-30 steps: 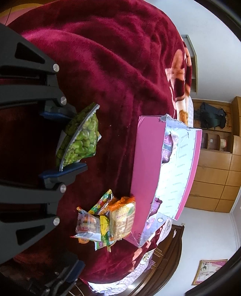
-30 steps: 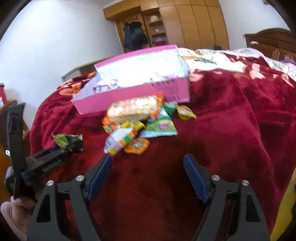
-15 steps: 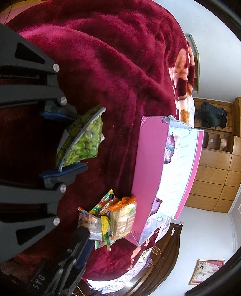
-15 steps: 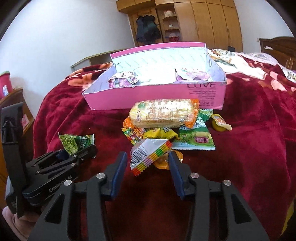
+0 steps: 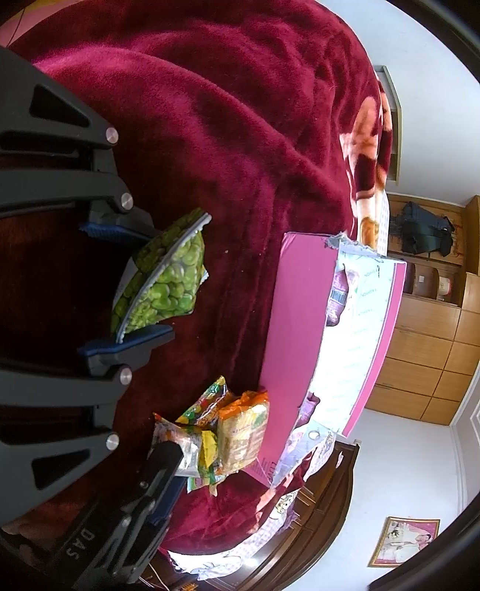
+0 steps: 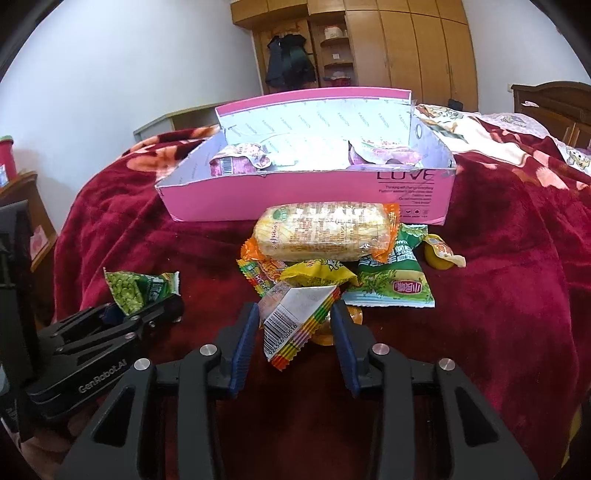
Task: Organize snacks
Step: 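Carry the green pea bag with the left gripper while the right gripper carries the striped packet to the box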
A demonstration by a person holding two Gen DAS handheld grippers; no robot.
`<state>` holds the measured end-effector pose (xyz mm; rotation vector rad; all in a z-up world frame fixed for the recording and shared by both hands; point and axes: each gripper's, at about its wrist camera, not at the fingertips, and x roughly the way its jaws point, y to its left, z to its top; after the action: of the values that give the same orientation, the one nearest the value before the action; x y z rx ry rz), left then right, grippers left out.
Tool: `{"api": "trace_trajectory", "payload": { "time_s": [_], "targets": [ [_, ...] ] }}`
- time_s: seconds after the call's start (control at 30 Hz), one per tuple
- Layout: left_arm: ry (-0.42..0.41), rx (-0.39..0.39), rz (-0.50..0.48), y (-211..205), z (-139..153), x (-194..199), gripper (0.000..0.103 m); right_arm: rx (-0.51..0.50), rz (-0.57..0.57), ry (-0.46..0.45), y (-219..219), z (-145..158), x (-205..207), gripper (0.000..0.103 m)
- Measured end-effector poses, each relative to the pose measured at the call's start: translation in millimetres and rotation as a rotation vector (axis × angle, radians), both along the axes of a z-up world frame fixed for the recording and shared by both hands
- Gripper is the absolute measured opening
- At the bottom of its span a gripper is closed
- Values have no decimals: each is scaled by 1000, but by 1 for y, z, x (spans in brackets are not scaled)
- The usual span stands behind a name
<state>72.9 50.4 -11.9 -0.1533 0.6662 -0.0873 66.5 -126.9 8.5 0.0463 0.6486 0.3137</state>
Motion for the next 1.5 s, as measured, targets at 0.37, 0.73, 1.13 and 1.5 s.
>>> {"api": "trace_trajectory", "payload": {
  "time_s": [0.37,0.73,1.13,1.5],
  "targets": [
    [-1,13,-4,-4,6,-5,40,88,1,-24,-14,11,-24,39],
    [-38,8,-42,-13,29,-19,36,140,10,-60,-25,24,-40,39],
    [-67,-15,-55,-15,52,-24,35,190,-16,-83,-44,35,-43,39],
    [-116,-18,-63,-14,77,-5,35,195,-18,-67,-50,37,-39,39]
  ]
}}
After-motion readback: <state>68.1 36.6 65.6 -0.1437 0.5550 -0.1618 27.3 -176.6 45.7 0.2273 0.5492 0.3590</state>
